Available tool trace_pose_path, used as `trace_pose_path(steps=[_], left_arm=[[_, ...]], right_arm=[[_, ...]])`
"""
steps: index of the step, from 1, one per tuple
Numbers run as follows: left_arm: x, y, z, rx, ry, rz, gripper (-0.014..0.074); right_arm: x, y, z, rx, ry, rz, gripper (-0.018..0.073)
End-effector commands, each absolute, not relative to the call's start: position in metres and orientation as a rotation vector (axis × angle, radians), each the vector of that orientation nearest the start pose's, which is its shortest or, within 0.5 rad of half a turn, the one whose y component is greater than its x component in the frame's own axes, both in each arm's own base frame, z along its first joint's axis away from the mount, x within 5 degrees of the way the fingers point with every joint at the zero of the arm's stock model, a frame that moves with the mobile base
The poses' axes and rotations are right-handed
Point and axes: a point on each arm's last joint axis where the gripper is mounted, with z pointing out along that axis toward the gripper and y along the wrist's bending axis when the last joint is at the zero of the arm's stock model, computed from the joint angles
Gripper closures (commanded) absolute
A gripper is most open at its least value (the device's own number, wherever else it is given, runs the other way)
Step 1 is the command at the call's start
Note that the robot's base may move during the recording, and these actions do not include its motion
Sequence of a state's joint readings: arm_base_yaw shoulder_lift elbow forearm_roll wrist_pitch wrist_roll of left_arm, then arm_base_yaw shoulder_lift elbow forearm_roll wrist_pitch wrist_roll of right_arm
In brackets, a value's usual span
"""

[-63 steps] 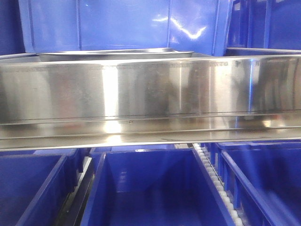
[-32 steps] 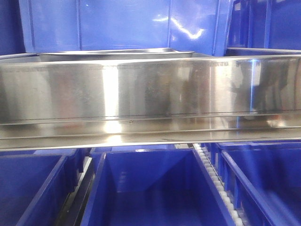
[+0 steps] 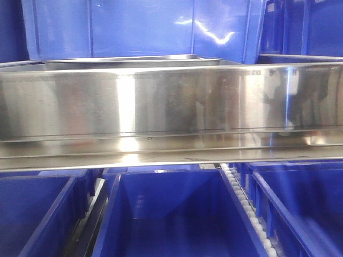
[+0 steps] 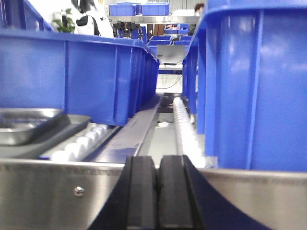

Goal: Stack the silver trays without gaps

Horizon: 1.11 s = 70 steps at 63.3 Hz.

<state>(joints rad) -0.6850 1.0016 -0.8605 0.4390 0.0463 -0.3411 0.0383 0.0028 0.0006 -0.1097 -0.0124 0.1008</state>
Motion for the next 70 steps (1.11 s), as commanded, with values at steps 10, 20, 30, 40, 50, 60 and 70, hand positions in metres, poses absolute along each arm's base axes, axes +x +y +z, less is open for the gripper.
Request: trace_pose_path(steps=[10, 20, 30, 40, 50, 60, 70], left_arm=[[0.1707, -0.1401, 0.3836, 0.637, 1.537, -0.437, 0.0605], [0.1707, -0.1401, 0.3836, 0.637, 1.537, -0.437, 0.0605], [0.1707, -0.1401, 0.3836, 0.637, 1.537, -0.437, 0.0605], [0.1707, -0.1401, 0.3836, 0.637, 1.537, -0.437, 0.0605], [0.1707, -0.1401, 0.3836, 0.637, 1.537, -0.437, 0.0605], [0.1707, -0.1401, 0.3836, 0.637, 1.537, -0.437, 0.0605], [0.1707, -0.1401, 0.3836, 0.637, 1.537, -0.437, 0.0605]], right_arm=[[0.0558, 0.0020, 0.2164, -0.071, 1.446, -0.024, 0.0638], [0.0558, 0.0020, 0.2164, -0.071, 1.446, -0.024, 0.0638], [0.0556, 0.0021, 0.2178, -0.071, 1.431, -0.023, 0.0638], [0.0552, 0.0022, 0.2203, -0.071, 1.403, -0.022, 0.0638], [0.0552, 0.0022, 0.2203, -0.071, 1.403, -0.022, 0.0638], [0.0552, 0.0022, 0.2203, -0.071, 1.403, -0.022, 0.0638], [0.0552, 0.0022, 0.2203, -0.071, 1.403, -0.022, 0.0638]])
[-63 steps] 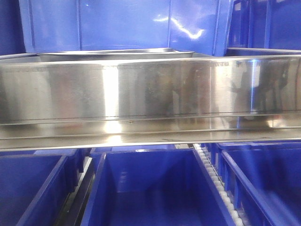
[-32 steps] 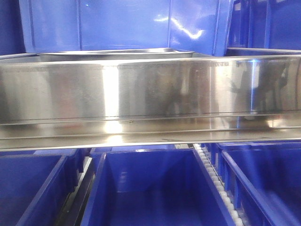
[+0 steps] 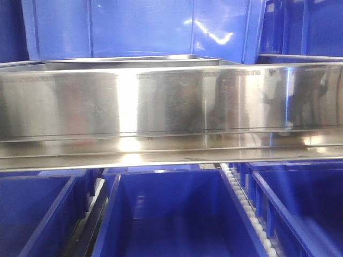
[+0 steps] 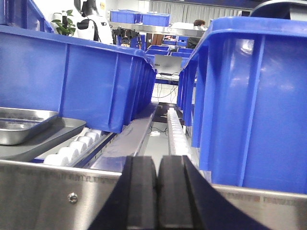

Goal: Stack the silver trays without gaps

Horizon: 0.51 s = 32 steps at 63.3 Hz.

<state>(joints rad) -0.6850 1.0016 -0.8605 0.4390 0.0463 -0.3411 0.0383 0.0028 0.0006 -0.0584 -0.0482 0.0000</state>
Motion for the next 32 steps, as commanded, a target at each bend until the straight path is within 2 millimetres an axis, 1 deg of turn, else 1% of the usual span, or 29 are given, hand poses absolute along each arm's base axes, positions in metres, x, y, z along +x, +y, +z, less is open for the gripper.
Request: trace_pose_path(steps=[1, 17, 23, 28, 32], left_arm=[[0.171, -0.140, 0.384, 0.637, 1.537, -0.437, 0.0605], [0.171, -0.140, 0.384, 0.636, 1.537, -0.439, 0.0605], [0.170, -0.141, 0.386, 0.612, 1.523, -0.477, 0.0605], [0.170, -0.134, 0.389, 0.578, 1.524, -0.467, 0.0605], [0.173, -0.123, 0.392, 0.490, 1.547, -0.480, 0.0605]], right_arm=[[0.055, 0.002, 0.220, -0.071, 1.403, -0.022, 0.0638], [0.055, 0.002, 0.220, -0.071, 1.403, -0.022, 0.0638], [0.055, 0.002, 0.220, -0.071, 1.403, -0.022, 0.0638], [0.055, 0.002, 0.220, -0.071, 1.403, -0.022, 0.0638], [0.055, 0.002, 0.220, -0.071, 1.403, -0.022, 0.0638]])
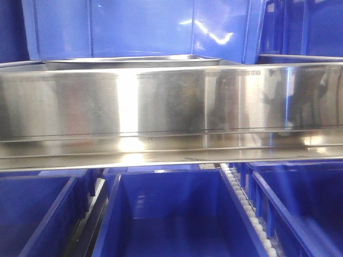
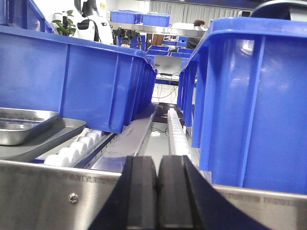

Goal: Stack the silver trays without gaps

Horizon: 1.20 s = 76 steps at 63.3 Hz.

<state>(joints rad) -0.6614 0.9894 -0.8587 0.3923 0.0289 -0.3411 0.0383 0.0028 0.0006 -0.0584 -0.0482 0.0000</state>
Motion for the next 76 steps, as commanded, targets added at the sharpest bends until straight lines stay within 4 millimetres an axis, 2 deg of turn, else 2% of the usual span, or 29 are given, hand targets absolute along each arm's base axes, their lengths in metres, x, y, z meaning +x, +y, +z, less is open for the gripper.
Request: trace_pose_path(steps=[1, 7, 15, 23, 36, 43, 55, 65, 76], left_arm=[[0.173, -0.120, 0.393, 0.458, 1.552, -0.493, 0.0605], [0.174, -0.094, 0.391, 0.275, 1.578, -0.504, 0.0605], [0.160, -0.058, 0.384, 0.128, 1.528, -0.426, 0.0605], [0.133, -0.031, 0.376, 0.068, 1.393, -0.319, 0.0605], [0.081, -0.006, 0.366, -0.012, 1.220, -0.154, 0.0605], [0.060, 0.000, 0.354, -0.063, 1.177, -0.064, 0.0605], [0.042, 0.002, 0.314, -0.106, 1.155, 0.004, 0.0605], [0.040, 0.002, 0.283, -0.103, 1.154, 0.003, 0.0605], [0.047, 0.002, 0.253, -0.107, 1.218, -0.003, 0.0605]], right_arm=[[0.055, 0.002, 0.220, -0.071, 1.403, -0.022, 0.0638], [0.055, 0.002, 0.220, -0.071, 1.403, -0.022, 0.0638], [0.055, 0.002, 0.220, -0.071, 1.403, -0.022, 0.0638], [0.055, 0.002, 0.220, -0.071, 1.403, -0.022, 0.0638], [0.055, 0.002, 0.220, -0.071, 1.403, -0.022, 0.0638], [0.055, 0.002, 0.220, -0.071, 1.403, -0.022, 0.0638], [0.055, 0.002, 0.220, -0.071, 1.403, -0.022, 0.0638], [0.055, 0.002, 0.220, -0.071, 1.403, -0.022, 0.0638], [0.055, 0.002, 0.220, -0.071, 1.403, -0.022, 0.0638]])
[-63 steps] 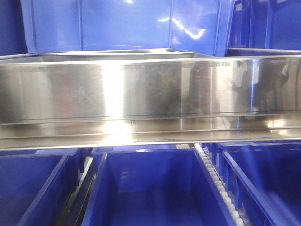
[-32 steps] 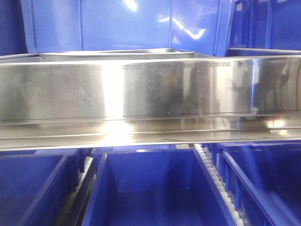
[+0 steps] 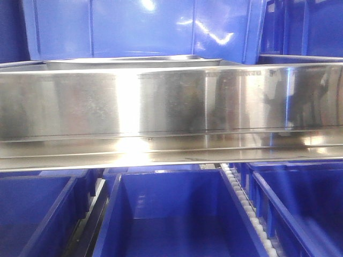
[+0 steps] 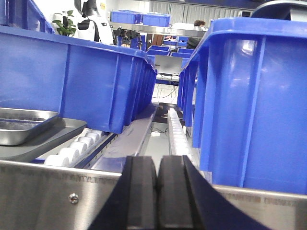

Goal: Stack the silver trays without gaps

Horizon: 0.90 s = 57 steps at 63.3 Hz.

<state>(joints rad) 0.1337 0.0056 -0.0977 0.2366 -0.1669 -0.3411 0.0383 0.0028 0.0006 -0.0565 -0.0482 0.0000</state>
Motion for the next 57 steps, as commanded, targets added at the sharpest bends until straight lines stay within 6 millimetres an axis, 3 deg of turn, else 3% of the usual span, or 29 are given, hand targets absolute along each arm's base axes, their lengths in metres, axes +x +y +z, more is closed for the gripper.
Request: trace_pose_path(steps=[1, 16, 39, 57], left_arm=[[0.048, 0.002, 0.252, -0.108, 1.222, -0.003, 0.0605], [0.053, 0.003, 0.230, -0.116, 1.287, -0.005, 0.0605], [0.054, 0.005, 0.225, -0.182, 1.345, -0.040, 0.0605], [0.055, 0.001, 0.220, -0.003, 1.405, 0.032, 0.0605]], right_arm=[[0.055, 0.002, 0.220, -0.071, 1.403, -0.022, 0.0638], [0.055, 0.002, 0.220, -0.071, 1.403, -0.022, 0.0638], [0.055, 0.002, 0.220, -0.071, 1.403, -0.022, 0.0638], [0.055, 0.002, 0.220, -0.071, 1.403, -0.022, 0.0638]])
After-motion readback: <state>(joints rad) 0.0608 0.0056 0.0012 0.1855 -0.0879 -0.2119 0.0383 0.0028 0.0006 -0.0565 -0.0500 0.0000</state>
